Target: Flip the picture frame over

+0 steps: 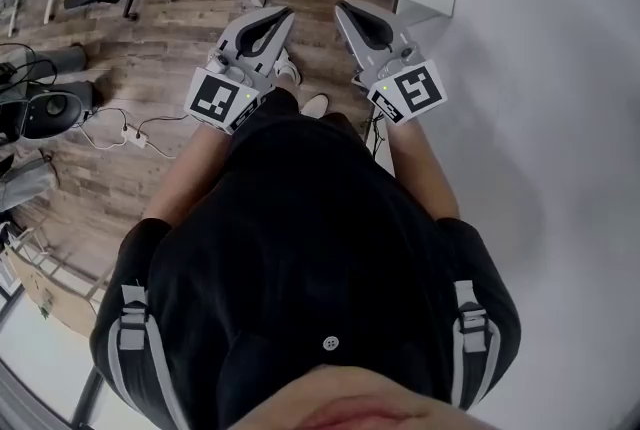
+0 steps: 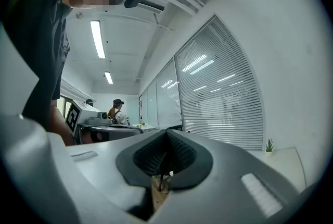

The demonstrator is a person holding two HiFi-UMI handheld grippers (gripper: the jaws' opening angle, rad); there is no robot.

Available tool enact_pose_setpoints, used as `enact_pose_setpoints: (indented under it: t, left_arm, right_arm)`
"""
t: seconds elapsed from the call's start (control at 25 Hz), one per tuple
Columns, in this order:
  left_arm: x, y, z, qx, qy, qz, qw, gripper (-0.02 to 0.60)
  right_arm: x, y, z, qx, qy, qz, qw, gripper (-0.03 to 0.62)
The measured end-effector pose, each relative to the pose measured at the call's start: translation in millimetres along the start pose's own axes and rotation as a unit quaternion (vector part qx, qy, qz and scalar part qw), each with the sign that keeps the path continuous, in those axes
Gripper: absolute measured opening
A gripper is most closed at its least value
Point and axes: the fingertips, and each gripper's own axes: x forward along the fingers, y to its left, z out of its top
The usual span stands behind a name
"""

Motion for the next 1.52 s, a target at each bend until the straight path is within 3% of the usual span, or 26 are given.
enact_pose_setpoints:
  t: [0.56, 1.16, 1.24, 1.32, 1.36, 1.52]
  left_arm:
    - [16, 41, -16, -0.011, 0.009, -0.004, 0.9999, 0.008]
    - [73, 168, -15, -0.007, 0.014, -0.043, 0.9989, 0.009]
    - [81, 191, -13, -0.005, 0.014, -0.041, 0.9990, 0.014]
    - [88, 212, -10, 0.000, 0.014, -0.036, 0.9993, 0.057]
    - [91, 219, -8, 0.002, 0.011, -0.034, 0.9994, 0.120]
    - [94, 232, -4, -0.001, 0.006, -0.032, 0.9995, 0.251]
  right_arm:
    - [23, -28, -18, 0.010, 0.017, -0.035, 0.999, 0.011]
    - [145, -98, -26, 0.012, 0.032, -0.058, 0.998, 0.012]
    - [164, -109, -25, 0.008, 0.033, -0.066, 0.997, 0.062]
    - [180, -120, -23, 0.004, 0.036, -0.076, 0.996, 0.139]
    - [184, -123, -22, 0.004, 0.037, -0.081, 0.996, 0.175]
    - [186, -130, -20, -0.001, 0.036, -0.099, 0.994, 0.270]
